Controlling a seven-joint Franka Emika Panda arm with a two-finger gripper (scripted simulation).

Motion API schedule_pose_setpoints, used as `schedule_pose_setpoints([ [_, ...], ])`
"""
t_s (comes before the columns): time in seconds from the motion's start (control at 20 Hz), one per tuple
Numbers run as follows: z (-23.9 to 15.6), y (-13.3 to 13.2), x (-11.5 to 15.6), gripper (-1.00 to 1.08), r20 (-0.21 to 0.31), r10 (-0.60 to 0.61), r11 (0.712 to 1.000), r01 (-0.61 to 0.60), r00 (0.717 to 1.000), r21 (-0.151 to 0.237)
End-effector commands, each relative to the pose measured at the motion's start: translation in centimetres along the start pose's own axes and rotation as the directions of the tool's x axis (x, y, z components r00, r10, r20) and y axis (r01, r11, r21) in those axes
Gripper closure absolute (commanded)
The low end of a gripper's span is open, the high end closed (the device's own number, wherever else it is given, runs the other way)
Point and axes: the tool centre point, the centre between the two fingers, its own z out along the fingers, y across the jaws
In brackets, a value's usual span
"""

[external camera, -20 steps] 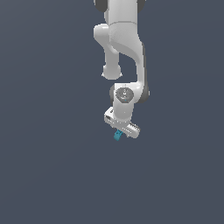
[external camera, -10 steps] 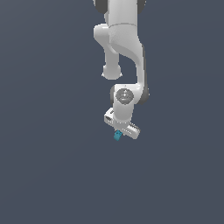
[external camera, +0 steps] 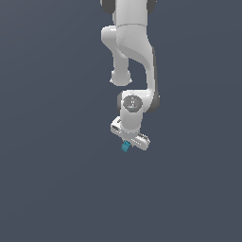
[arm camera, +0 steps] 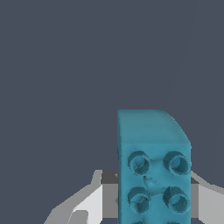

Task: Pick up the object and move it to a goal position.

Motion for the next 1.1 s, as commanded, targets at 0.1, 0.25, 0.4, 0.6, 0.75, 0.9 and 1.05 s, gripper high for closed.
schedule_pose_setpoints([
  [0.1, -1.6, 1.4, 2.0, 1.08, -0.002, 0.002, 1.0, -0.002, 1.0, 0.001],
  [0.25, -3.1, 2.7, 4.0, 1.08, -0.002, 0.002, 1.0, -0.002, 1.0, 0.001],
  [0.4, -4.8, 4.2, 6.2, 1.08, -0.002, 0.002, 1.0, -0.002, 1.0, 0.001],
  [0.6, -7.2, 6.2, 9.3, 1.08, -0.002, 0.002, 1.0, -0.002, 1.0, 0.001],
  [0.75, -8.6, 7.4, 11.2, 1.08, -0.002, 0.002, 1.0, -0.002, 1.0, 0.001],
  [0.9, -9.5, 8.2, 12.6, 1.08, -0.002, 0.002, 1.0, -0.002, 1.0, 0.001],
  [1.05, -10.2, 8.7, 13.5, 1.08, -0.002, 0.002, 1.0, -0.002, 1.0, 0.001],
])
